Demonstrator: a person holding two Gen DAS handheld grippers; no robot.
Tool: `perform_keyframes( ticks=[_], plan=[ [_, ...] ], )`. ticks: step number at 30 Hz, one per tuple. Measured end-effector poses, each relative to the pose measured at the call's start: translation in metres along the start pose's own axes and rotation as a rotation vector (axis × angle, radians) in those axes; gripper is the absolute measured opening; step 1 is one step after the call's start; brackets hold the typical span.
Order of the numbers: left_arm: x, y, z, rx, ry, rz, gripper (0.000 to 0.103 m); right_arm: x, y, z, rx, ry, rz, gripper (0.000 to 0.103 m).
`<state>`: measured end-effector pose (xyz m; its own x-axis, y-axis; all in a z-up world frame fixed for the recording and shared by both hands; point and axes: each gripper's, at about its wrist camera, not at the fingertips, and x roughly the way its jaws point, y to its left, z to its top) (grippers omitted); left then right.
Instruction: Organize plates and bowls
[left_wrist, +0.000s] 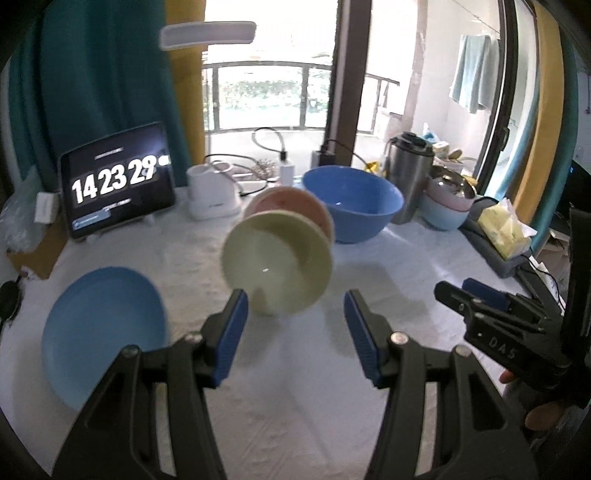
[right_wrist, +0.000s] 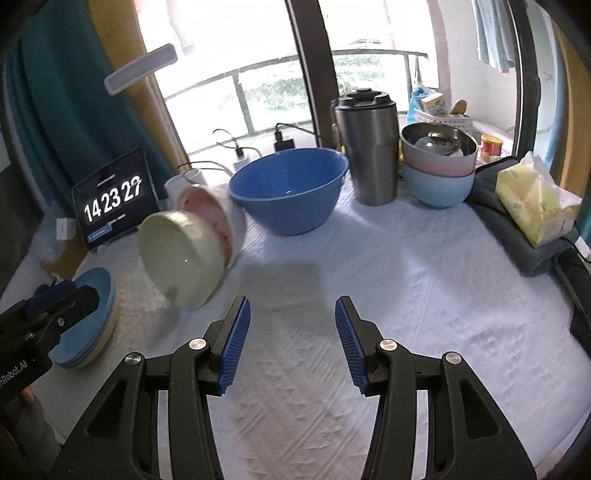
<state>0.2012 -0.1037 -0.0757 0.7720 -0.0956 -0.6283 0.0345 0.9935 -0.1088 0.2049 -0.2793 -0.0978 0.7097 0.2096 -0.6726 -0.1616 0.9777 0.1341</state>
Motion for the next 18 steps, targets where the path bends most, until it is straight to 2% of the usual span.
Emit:
perform_keyframes(
  ticks=[18],
  plan=[
    [0.068, -0.032, 0.042, 0.016, -0.015, -0.035, 0.056, 0.056, -0.035, 0.054, 0.024, -0.005, 0.000, 0.051]
  ],
)
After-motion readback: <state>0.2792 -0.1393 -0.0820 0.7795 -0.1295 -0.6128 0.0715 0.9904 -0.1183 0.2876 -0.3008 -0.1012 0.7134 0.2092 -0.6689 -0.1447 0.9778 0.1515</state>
